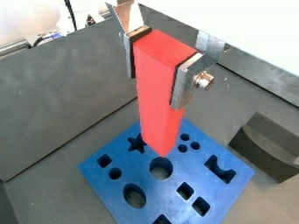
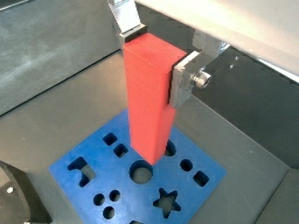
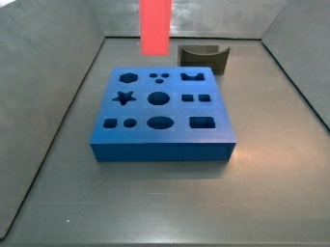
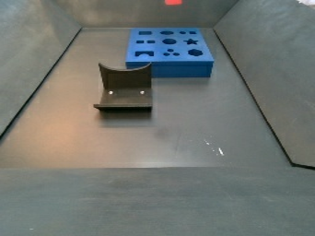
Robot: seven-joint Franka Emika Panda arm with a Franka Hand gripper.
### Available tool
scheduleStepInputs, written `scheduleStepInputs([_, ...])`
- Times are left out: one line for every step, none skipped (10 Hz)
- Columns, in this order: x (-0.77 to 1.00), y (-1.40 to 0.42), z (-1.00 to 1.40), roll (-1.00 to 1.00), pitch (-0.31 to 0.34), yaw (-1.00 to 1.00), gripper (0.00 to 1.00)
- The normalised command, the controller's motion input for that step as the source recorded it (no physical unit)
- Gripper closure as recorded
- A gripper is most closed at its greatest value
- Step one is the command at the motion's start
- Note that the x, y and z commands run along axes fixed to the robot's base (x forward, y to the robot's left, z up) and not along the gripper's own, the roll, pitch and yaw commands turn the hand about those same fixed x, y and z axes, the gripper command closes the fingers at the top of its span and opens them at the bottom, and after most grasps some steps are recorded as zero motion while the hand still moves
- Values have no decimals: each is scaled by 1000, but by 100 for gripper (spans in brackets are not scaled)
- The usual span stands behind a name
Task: Insert the rectangle object.
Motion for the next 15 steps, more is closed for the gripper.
scheduleStepInputs([431, -183, -294, -114, 0, 0, 100])
scheduleStepInputs([737, -286, -434, -180, -6, -157, 100])
scheduleStepInputs([709, -260, -460, -179, -39, -191, 100])
scheduleStepInputs([723, -237, -451, -184, -31, -200, 100])
scheduleStepInputs([691, -220, -409, -200, -33, -226, 100])
scheduleStepInputs([657, -206, -363, -211, -31, -257, 100])
scheduleStepInputs([857, -203, -483, -177, 0, -166, 100])
scheduleStepInputs([1000, -266, -483, 0, 4, -37, 100])
scheduleStepInputs([989, -271, -477, 0, 24, -29, 100])
scheduleStepInputs([960, -274, -480, 40, 34, -31, 100])
scheduleStepInputs([943, -277, -471, 63, 49, -31, 100])
scheduleStepInputs([880, -191, -337, 114, 100, -71, 100])
scheduleStepInputs([726, -17, -100, 260, 244, 0, 100])
scheduleStepInputs([529, 0, -51, 294, 231, 3, 100])
scheduleStepInputs([360, 49, -86, 221, 163, 66, 100])
